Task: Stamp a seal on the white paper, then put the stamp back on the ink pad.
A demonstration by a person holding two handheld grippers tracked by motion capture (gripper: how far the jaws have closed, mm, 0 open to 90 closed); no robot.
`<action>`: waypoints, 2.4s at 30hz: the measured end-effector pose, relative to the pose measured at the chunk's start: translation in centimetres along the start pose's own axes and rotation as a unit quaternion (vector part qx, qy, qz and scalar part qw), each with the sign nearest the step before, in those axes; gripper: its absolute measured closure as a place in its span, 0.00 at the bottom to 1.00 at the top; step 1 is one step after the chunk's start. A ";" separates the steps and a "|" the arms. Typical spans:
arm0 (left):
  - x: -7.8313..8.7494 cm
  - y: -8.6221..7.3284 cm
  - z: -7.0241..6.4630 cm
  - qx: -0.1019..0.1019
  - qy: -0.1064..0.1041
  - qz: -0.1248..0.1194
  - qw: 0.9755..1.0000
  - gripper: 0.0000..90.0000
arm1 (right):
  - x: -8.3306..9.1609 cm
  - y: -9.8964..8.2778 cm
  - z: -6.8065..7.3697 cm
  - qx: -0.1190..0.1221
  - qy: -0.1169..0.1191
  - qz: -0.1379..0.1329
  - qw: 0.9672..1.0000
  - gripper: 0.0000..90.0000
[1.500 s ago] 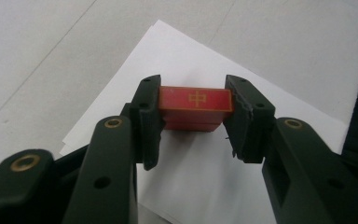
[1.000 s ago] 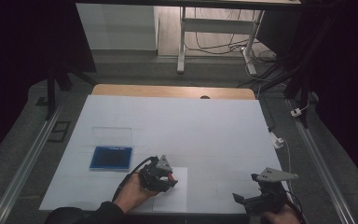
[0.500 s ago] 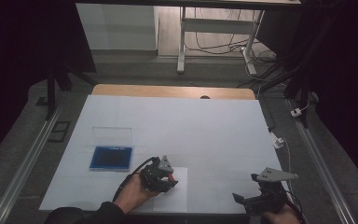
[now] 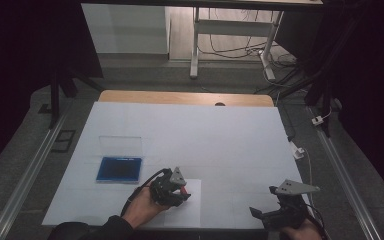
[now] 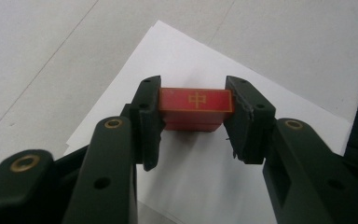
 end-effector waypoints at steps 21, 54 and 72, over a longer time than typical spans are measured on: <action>1.9 0.9 -0.2 -0.001 -0.015 -0.027 1.000 0.65 | 0.0 0.0 0.0 -0.001 0.000 0.000 1.000 0.00; 5.9 0.7 1.7 0.027 0.013 -0.056 0.998 0.65 | 0.1 0.0 -0.1 -0.005 -0.001 -0.003 1.000 0.00; 7.8 -0.4 4.0 0.055 0.038 -0.061 0.996 0.65 | 0.1 0.0 -0.1 -0.006 -0.003 -0.004 1.000 0.00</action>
Point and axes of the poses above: each handheld gripper's, and its own axes: x roughly backward along the jaws, y roughly out of its top, z roughly to its left, the point moved 6 cm from there along -x, roughly forward along the jaws, and after that the axes turned 6 degrees about -z, right-handed, at the moved point
